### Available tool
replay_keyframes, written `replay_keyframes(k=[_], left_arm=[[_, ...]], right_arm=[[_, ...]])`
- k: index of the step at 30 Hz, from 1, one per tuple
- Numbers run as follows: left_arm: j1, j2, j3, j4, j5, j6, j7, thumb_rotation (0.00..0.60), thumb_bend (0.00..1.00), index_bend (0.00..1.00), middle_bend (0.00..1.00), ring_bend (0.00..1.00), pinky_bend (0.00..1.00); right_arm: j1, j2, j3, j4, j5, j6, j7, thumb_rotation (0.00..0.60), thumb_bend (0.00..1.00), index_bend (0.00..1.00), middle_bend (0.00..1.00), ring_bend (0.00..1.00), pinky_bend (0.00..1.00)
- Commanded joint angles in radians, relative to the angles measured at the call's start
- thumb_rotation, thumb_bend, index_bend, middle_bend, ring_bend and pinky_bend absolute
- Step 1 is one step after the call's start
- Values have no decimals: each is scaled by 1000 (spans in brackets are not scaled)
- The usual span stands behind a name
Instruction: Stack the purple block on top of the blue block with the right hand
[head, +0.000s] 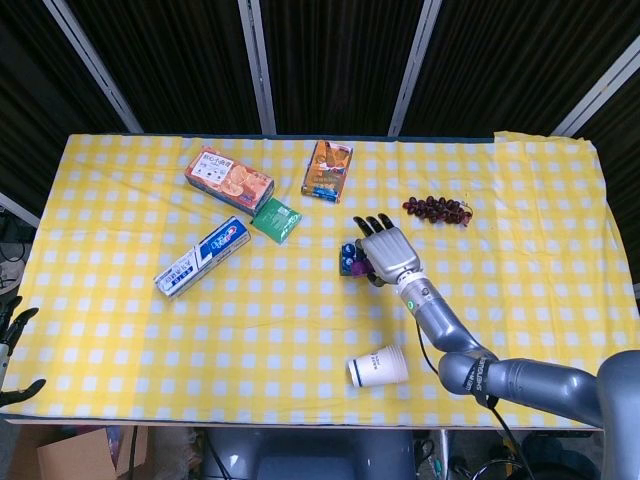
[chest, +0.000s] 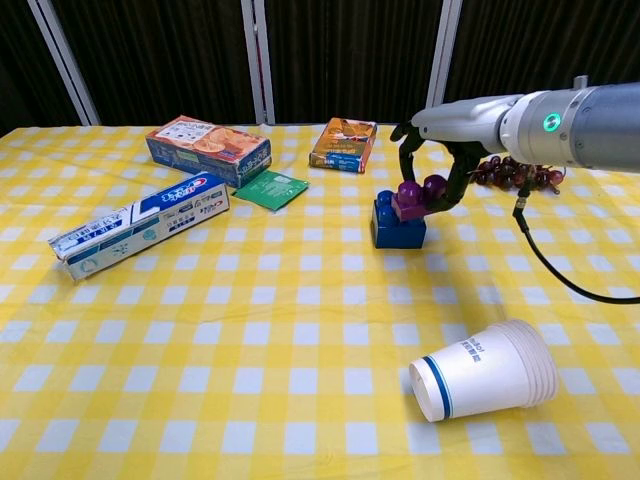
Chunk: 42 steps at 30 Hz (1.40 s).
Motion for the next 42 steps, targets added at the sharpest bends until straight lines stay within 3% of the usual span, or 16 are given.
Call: replay_keyframes(k=[1,42], left_arm=[[-3,-1,-1,4,-7,-8,1,600,0,123,0,0,42],[-16,-22,-15,20,-49,-25,36,600,0,124,0,0,42]], right_arm=[[17,-20,-5,21,18,-5,-8,600,600,569,8,60,0],[72,-100,-40,195,17,-80,89,600,601,572,8,61,0]])
